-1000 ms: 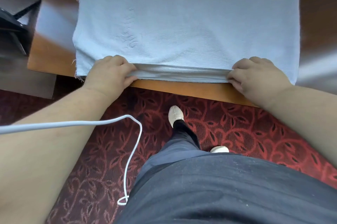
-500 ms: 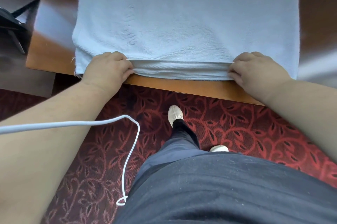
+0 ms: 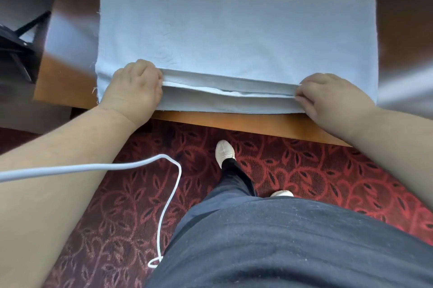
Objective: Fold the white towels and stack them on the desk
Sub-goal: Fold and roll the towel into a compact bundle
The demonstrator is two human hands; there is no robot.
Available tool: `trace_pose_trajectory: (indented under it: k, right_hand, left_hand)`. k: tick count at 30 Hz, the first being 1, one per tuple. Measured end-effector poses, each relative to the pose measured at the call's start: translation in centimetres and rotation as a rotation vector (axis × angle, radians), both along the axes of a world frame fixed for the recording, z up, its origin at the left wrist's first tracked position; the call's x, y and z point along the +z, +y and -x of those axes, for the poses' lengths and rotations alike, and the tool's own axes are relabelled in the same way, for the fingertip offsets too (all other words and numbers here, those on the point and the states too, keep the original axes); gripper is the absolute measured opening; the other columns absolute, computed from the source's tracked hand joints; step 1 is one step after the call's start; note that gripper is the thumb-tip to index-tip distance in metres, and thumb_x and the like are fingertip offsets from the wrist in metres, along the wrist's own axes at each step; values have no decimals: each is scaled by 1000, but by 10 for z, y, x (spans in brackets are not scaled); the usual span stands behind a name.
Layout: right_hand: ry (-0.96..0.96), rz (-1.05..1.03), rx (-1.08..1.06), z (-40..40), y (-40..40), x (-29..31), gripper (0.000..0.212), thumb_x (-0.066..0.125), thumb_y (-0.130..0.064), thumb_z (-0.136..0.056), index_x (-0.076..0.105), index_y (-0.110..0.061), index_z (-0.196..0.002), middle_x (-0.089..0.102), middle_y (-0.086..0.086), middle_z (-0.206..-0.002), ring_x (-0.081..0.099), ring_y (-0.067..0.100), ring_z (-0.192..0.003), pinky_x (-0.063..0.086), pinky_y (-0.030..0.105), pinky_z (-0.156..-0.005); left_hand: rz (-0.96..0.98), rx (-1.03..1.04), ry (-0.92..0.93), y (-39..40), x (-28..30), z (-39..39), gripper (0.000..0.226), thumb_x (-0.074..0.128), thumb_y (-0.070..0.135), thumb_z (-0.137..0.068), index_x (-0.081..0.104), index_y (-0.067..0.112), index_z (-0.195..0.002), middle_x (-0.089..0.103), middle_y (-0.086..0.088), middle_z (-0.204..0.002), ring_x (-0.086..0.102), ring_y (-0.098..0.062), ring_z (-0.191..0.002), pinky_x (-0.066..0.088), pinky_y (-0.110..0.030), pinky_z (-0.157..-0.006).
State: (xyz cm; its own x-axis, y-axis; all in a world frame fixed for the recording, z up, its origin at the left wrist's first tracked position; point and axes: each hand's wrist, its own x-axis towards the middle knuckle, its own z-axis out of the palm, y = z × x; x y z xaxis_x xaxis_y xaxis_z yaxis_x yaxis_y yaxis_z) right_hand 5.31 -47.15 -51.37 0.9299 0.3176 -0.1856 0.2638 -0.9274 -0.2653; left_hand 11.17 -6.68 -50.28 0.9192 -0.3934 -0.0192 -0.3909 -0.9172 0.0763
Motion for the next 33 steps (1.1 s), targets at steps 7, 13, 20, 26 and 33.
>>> trace_pose_trajectory:
  k: [7, 13, 20, 26, 33]
  right_hand:
    - [-112, 74, -205, -59, -8, 13, 16, 50, -10, -96, 55, -20, -107, 55, 15, -106, 53, 39, -88, 36, 38, -70]
    - [-110, 220, -199, -123, -12, 16, 39, 56, 4, -83, 53, -17, -115, 56, 23, -109, 57, 45, -91, 45, 48, -78]
    - [-125, 294, -329, -152, 2, 15, 63, 60, 11, -69, 50, -14, -127, 50, 23, -126, 49, 45, -114, 39, 53, -93]
    - [-19, -60, 55, -86, 71, 12, 30, 59, -26, -92, 62, -19, -121, 63, 10, -118, 51, 36, -112, 41, 45, -95]
    - [191, 134, 332, -8, 63, -36, 79, 44, -59, -94, 12, -26, -157, 3, 0, -166, 0, 22, -152, -2, 40, -121]
  left_hand:
    - [-33, 27, 117, -7, 21, -74, 38, 50, 48, -95, 55, 14, -109, 52, -16, -114, 56, -41, -89, 43, -46, -74]
    - [-108, -126, 93, -22, 21, -150, 40, 47, 44, -98, 64, 13, -115, 54, -19, -114, 55, -45, -99, 44, -49, -80]
    - [-70, 53, -4, -35, 4, -186, 41, 45, 16, -95, 49, 26, -134, 43, -14, -139, 44, -40, -122, 36, -49, -100]
    - [88, -125, 258, -43, -8, -66, 29, 69, 37, -84, 62, 18, -105, 58, -8, -104, 56, -31, -100, 44, -38, -83]
    - [-63, -38, 289, 18, -30, 16, 27, 69, 42, -86, 68, 19, -100, 64, -5, -95, 57, -32, -92, 46, -42, -80]
